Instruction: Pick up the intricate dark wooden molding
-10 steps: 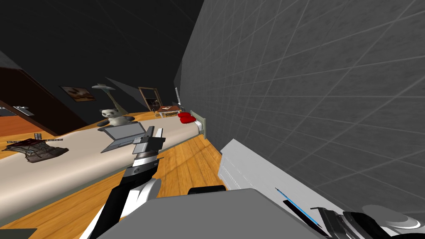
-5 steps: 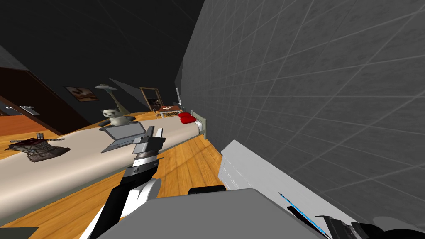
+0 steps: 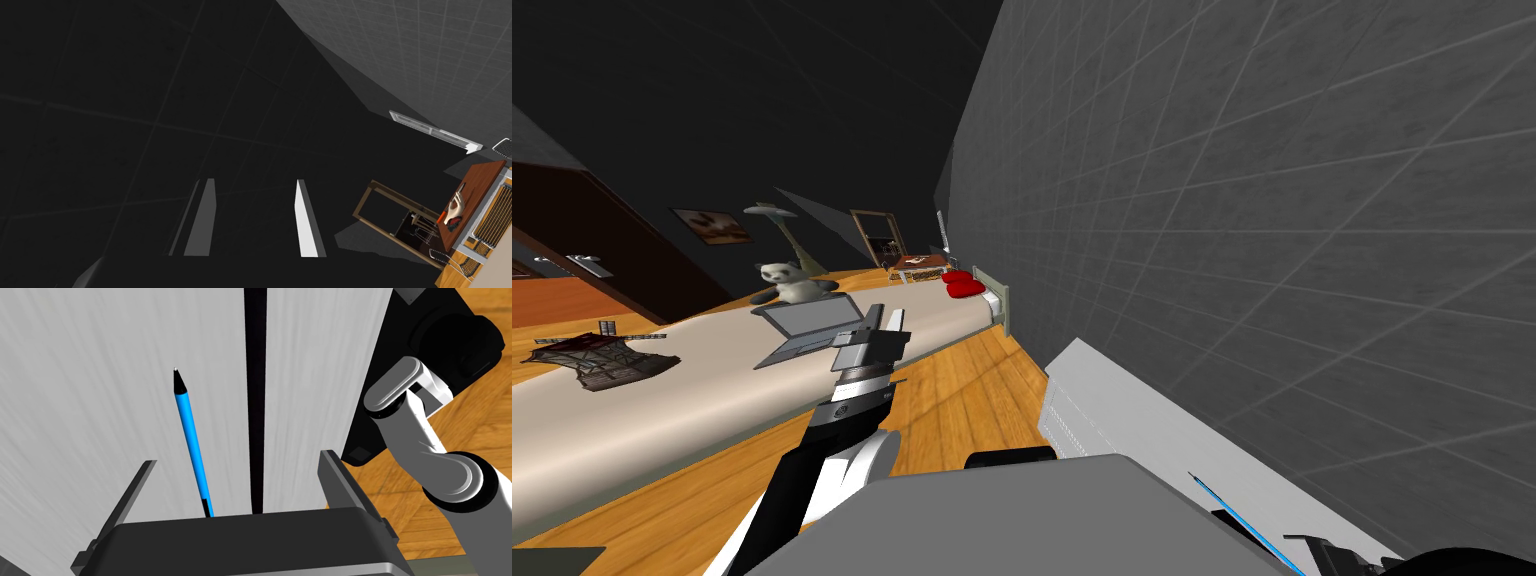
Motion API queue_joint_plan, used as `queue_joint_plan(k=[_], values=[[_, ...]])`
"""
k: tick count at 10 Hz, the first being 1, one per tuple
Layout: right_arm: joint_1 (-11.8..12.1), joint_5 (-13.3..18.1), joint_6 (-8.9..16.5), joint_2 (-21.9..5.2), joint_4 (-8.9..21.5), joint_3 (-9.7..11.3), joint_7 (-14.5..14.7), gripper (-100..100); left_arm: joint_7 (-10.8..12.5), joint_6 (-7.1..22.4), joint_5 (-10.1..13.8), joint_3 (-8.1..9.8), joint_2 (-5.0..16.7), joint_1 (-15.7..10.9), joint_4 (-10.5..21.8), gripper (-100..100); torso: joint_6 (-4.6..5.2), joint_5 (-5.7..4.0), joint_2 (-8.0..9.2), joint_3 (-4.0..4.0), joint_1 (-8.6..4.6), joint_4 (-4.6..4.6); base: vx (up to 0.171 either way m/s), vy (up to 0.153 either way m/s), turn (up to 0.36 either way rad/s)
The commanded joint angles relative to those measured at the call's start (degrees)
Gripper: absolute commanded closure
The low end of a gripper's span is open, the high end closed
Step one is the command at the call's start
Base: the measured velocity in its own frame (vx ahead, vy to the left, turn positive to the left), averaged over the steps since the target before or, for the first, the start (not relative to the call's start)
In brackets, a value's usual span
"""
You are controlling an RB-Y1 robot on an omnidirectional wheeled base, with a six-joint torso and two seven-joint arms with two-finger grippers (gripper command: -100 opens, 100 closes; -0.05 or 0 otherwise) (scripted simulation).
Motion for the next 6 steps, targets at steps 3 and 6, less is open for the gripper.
queue_joint_plan(k=[3,6], values=[[0.0,0.0,-0.1,0.0,0.0,0.1,0.0,100,0.0,0.0,0.0,0.0,0.0,0.0,0.0,0,-0.05,-0.03,0.01,0.02,-0.1,0.03,0.0,0.001,-0.003],[0.0,0.0,-0.1,0.0,0.0,0.0,0.0,0,0.0,0.0,0.0,0.0,0.0,0.0,0.0,0,-0.02,-0.07,0.02,0.01,-0.16,0.01,0.0,0.0,0.0]])
